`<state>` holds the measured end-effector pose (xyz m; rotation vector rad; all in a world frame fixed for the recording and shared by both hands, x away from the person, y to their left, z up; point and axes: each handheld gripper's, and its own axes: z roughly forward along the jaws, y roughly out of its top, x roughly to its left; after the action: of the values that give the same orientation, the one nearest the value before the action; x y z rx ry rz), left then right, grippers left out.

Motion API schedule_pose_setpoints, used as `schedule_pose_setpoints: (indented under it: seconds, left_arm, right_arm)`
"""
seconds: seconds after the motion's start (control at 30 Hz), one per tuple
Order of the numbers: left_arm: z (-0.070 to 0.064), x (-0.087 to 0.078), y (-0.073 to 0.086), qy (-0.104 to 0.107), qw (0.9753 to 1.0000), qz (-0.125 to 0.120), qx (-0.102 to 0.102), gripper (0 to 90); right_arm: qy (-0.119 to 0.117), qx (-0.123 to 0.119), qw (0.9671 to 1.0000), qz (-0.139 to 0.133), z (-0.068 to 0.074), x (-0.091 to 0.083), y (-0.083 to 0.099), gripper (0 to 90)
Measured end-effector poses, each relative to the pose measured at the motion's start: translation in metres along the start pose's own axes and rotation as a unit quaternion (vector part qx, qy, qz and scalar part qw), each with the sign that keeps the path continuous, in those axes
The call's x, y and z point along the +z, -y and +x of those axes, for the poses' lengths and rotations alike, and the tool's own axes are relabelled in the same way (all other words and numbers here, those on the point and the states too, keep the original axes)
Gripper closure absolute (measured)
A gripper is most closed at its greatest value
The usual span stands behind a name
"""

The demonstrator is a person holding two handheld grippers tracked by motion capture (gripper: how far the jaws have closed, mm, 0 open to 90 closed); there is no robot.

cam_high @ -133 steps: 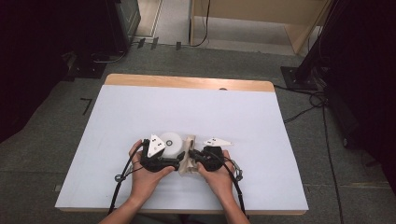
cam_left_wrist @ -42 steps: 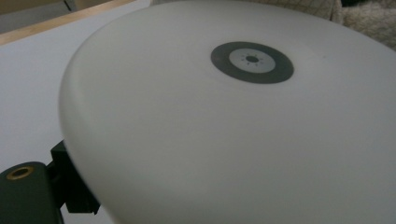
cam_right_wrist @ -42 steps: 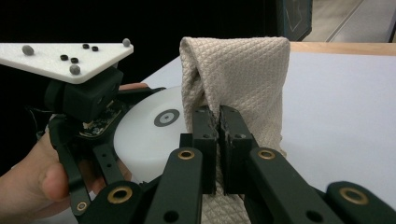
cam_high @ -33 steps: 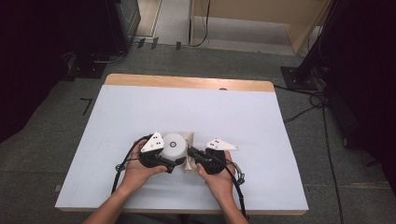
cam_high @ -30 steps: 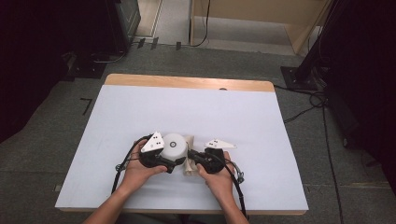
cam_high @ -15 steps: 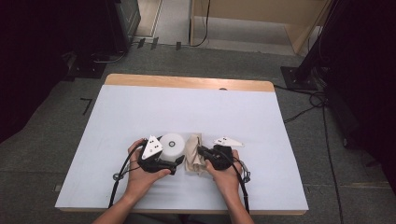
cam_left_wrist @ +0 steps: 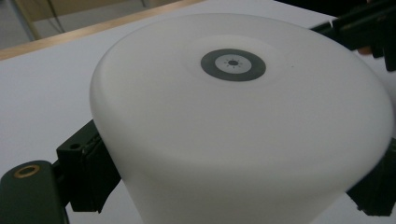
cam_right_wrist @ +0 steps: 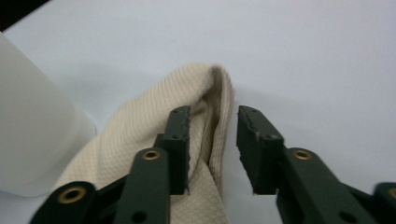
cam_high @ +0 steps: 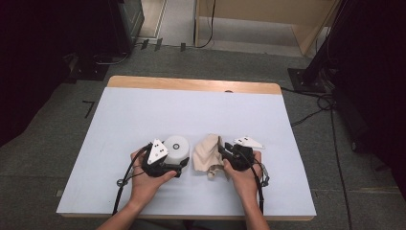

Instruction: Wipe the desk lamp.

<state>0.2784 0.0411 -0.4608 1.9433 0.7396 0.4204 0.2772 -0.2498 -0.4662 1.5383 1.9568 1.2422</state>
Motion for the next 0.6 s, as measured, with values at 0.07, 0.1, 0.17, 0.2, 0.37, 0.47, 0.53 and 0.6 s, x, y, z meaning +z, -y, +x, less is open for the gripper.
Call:
schedule_pose_setpoints:
  seconds: [0.07, 0.1, 0.17, 0.2, 0.37, 0.47, 0.53, 0.6]
  left_arm:
    - [0.01, 0.001, 0.0, 0.031, 0.9995, -0.002, 0.006, 8.5]
    - [0.014, 0.001, -0.001, 0.044, 0.999, -0.001, 0.01, 8.5]
    - [0.018, 0.001, -0.001, 0.06, 0.9978, 0.002, 0.028, 8.5]
    - [0.018, 0.001, -0.001, 0.064, 0.9971, 0.003, 0.04, 8.5]
    - [0.017, 0.002, -0.001, 0.08, 0.9948, 0.0, 0.063, 8.4]
    - [0.018, 0.001, 0.001, 0.075, 0.996, -0.003, 0.047, 8.2]
    - [0.015, -0.001, 0.003, 0.043, 0.9987, 0.001, 0.027, 2.8]
    - [0.009, -0.003, 0.004, 0.018, 0.9998, 0.009, 0.009, 0.0]
  right_arm:
    - [0.001, 0.001, 1.0, -0.008, 0.001, -0.005, -0.005, 52.4]
    - [0.001, 0.006, 0.9999, -0.008, 0.002, -0.006, -0.007, 48.1]
    - [-0.004, 0.017, 0.9998, -0.007, 0.006, -0.007, -0.01, 40.0]
    - [-0.007, 0.02, 0.9998, -0.006, 0.01, -0.006, -0.01, 37.6]
    - [0.026, 0.008, 0.9995, 0.016, 0.028, 0.013, -0.002, 26.4]
    - [0.042, 0.01, 0.9983, 0.04, 0.029, 0.026, 0.006, 24.7]
    - [0.056, 0.002, 0.9973, 0.048, 0.03, 0.031, 0.011, 26.4]
    - [0.069, -0.02, 0.9963, 0.047, 0.032, 0.035, 0.017, 33.2]
